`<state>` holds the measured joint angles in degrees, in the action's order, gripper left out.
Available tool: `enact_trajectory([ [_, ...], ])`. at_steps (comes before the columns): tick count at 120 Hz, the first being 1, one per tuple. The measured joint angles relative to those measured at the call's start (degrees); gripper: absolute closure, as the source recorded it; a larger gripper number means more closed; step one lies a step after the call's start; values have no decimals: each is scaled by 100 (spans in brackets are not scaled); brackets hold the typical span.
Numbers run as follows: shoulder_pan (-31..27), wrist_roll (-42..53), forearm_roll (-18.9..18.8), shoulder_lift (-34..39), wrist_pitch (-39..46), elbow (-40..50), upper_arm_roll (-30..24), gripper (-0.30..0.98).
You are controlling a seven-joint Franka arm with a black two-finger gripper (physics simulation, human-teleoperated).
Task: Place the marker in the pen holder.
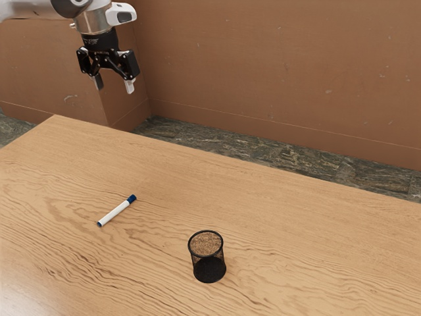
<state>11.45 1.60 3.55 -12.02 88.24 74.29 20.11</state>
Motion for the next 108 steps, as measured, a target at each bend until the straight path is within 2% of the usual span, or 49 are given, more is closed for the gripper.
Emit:
enact_trajectory([
  [48,64,3,-27,-138,79,-170,-133,2],
  [87,27,18,-53,-1756,618,-206,-161,2],
  [108,-317,471,-90,-1980,1078,214,-134,2],
])
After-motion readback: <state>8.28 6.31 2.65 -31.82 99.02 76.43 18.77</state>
